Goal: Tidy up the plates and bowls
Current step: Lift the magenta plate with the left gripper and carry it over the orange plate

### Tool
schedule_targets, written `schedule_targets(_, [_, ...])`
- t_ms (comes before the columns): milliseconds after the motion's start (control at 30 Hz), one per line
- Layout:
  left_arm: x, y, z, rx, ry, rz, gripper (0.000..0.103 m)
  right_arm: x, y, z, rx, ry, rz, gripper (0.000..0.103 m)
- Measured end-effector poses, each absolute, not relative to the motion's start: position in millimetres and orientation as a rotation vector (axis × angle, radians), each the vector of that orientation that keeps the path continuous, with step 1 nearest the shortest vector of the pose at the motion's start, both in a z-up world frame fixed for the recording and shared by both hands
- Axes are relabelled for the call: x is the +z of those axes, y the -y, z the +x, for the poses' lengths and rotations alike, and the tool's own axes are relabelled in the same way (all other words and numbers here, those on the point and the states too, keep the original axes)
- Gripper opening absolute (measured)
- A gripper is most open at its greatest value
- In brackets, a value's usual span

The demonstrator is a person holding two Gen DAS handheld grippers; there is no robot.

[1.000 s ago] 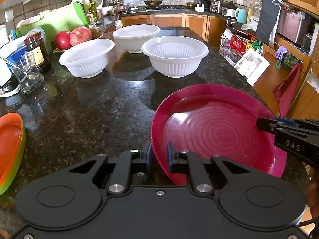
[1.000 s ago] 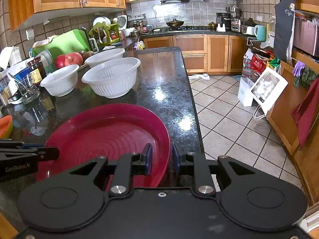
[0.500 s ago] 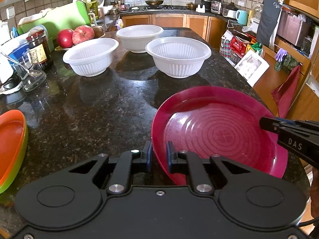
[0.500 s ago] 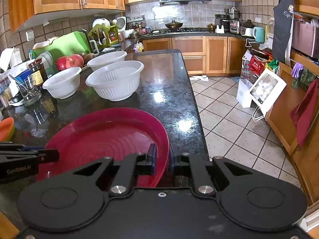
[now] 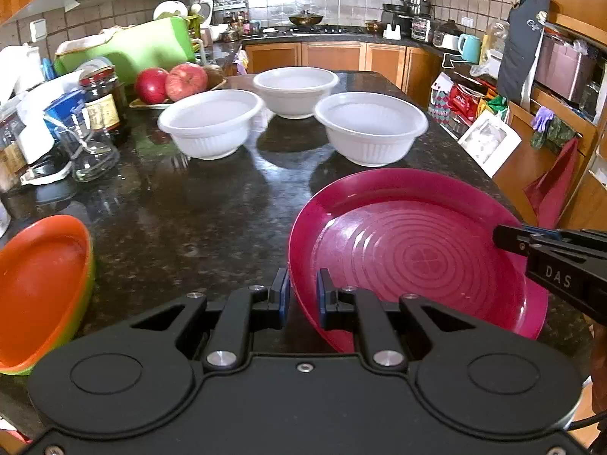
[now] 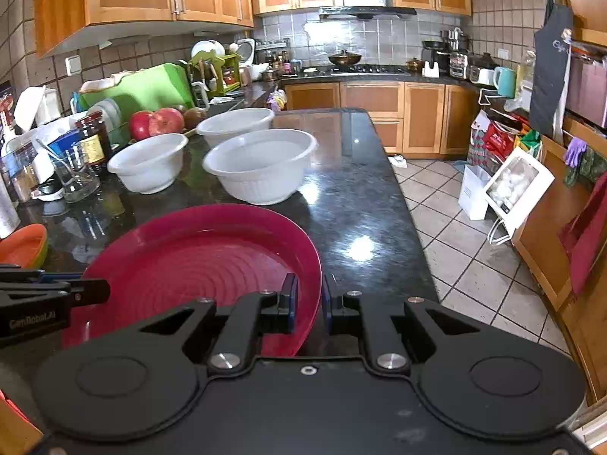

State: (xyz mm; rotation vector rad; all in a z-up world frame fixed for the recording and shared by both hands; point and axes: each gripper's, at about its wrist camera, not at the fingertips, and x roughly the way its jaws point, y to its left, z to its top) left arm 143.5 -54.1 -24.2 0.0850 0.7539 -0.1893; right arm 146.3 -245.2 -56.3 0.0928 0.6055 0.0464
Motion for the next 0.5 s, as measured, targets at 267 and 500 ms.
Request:
schedule_targets(267, [-17.6,15.3,138.1,-0.159,-0.726,0.071,0.019,-45.9,203.7,141.2,0.085,-0.591,0.075,0.015])
schedule_targets(500, [-9.1,-28.1,129.2,-0.112,-0.706,0.064,0.019,-33.9,156.8,137.1,0.133,-0.572,0.06,0.015])
